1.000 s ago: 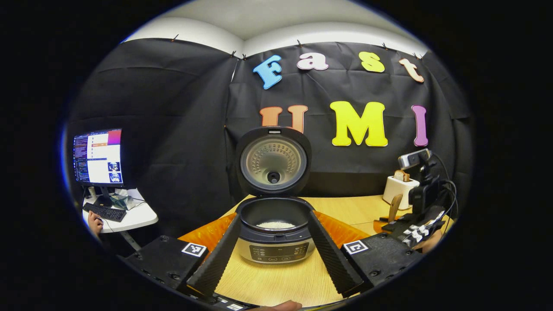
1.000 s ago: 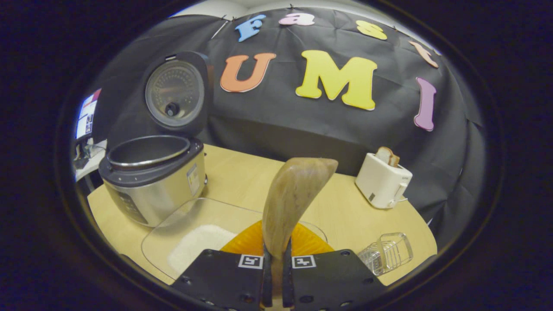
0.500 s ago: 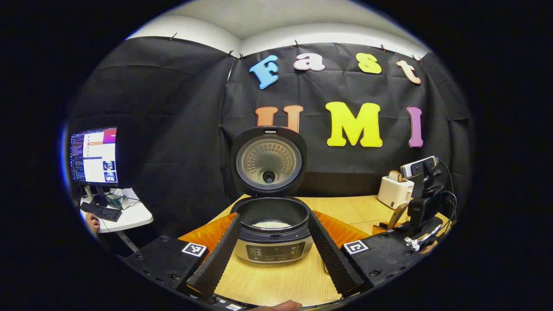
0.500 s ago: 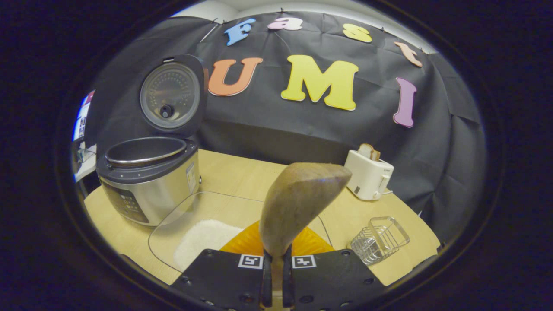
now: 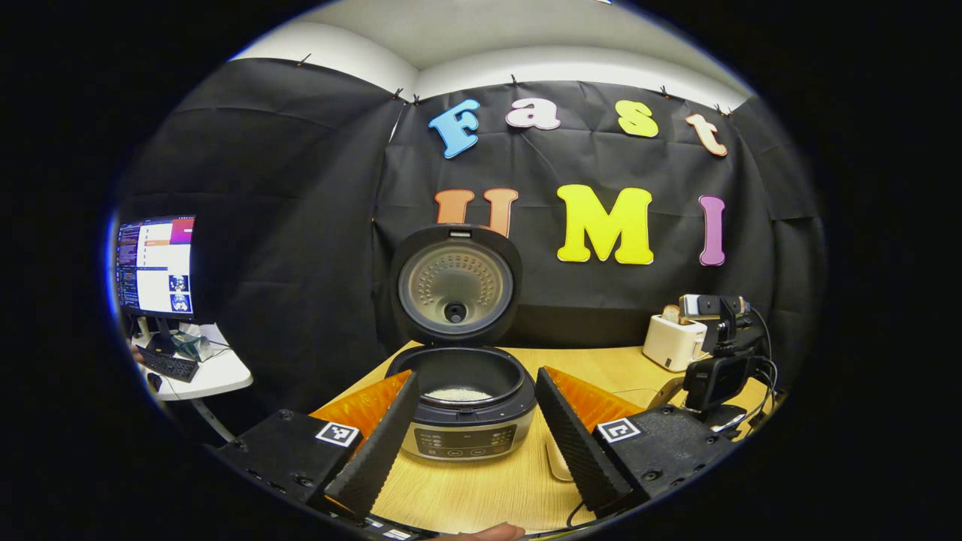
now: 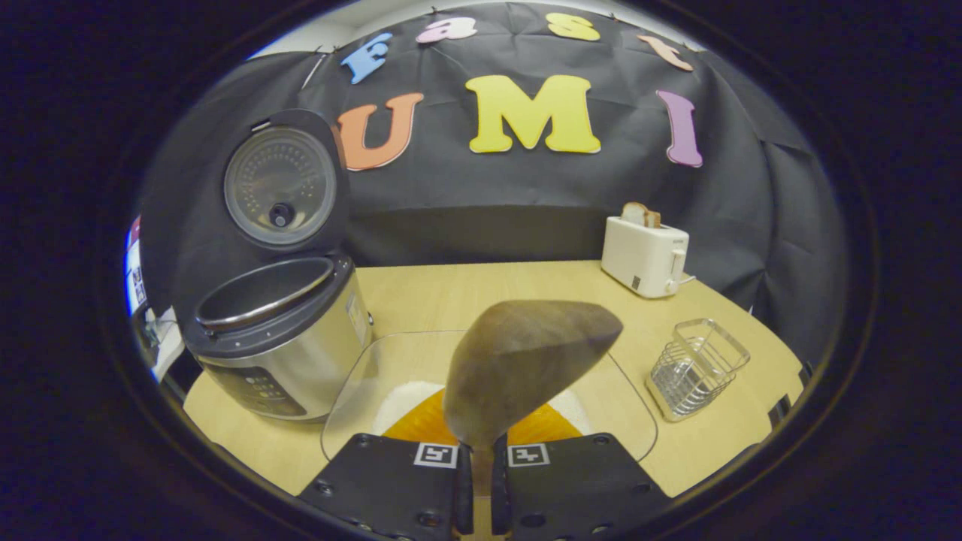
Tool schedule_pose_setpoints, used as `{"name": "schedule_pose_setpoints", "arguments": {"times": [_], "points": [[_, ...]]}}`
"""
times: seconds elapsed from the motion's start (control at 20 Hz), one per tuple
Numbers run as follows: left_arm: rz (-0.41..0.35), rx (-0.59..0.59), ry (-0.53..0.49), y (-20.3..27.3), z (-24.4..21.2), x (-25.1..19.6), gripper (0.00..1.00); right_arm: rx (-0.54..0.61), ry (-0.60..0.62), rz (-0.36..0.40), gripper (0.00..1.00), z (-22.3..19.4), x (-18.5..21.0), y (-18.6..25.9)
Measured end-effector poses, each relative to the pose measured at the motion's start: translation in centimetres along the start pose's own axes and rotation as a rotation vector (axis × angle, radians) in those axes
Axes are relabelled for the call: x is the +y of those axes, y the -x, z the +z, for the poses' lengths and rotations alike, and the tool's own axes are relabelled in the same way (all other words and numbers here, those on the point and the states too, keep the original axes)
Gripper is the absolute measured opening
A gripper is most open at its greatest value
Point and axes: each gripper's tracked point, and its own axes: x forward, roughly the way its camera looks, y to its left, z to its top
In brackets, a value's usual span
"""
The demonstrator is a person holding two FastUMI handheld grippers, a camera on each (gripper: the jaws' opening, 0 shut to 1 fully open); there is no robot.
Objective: Close the left gripper, press the button to open the rice cooker; take a wooden spoon from the chopstick holder with the right hand, scoop a spoonful of rice and pour it into the rice cooker, then put the wooden spoon back into the chopstick holder.
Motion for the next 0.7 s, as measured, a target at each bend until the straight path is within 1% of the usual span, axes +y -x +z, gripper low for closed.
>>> {"name": "schedule_pose_setpoints", "arguments": {"times": [0.15, 0.25, 0.3, 0.4, 0.5, 0.55, 0.65, 0.7], "points": [[-0.016, 0.002, -0.011, -0.1, -0.1, -0.3, 0.99, 0.016, -0.091, 0.024, 0.10, -0.1, 0.6, -0.2], [-0.015, 0.004, -0.011, -0.3, -0.3, 0.1, 0.99, 0.014, -0.166, 0.045, 0.10, 0.1, -0.2, -0.4], [-0.015, 0.005, -0.006, -0.3, -0.3, 0.2, 0.99, 0.016, -0.223, 0.066, 0.10, 0.0, -0.6, -0.5], [-0.009, 0.008, 0.005, -0.4, -0.4, 0.4, 0.99, 0.004, -0.341, 0.155, 0.10, 0.6, -0.3, -0.3], [-0.005, 0.017, 0.008, -0.6, -0.7, 0.4, 0.99, 0.001, -0.436, 0.217, 0.10, 1.2, -0.1, -0.1], [-0.004, 0.018, 0.004, -0.7, -0.7, 0.4, 0.99, 0.013, -0.453, 0.232, 0.10, 1.2, 0.0, -0.4], [-0.009, 0.023, -0.004, -0.8, -0.8, 0.0, 0.99, 0.063, -0.454, 0.233, 0.10, 0.8, 0.1, -0.8], [-0.014, 0.023, -0.008, -0.7, -0.8, -0.2, 0.99, 0.085, -0.478, 0.247, 0.10, 0.6, 0.4, -1.0]]}}
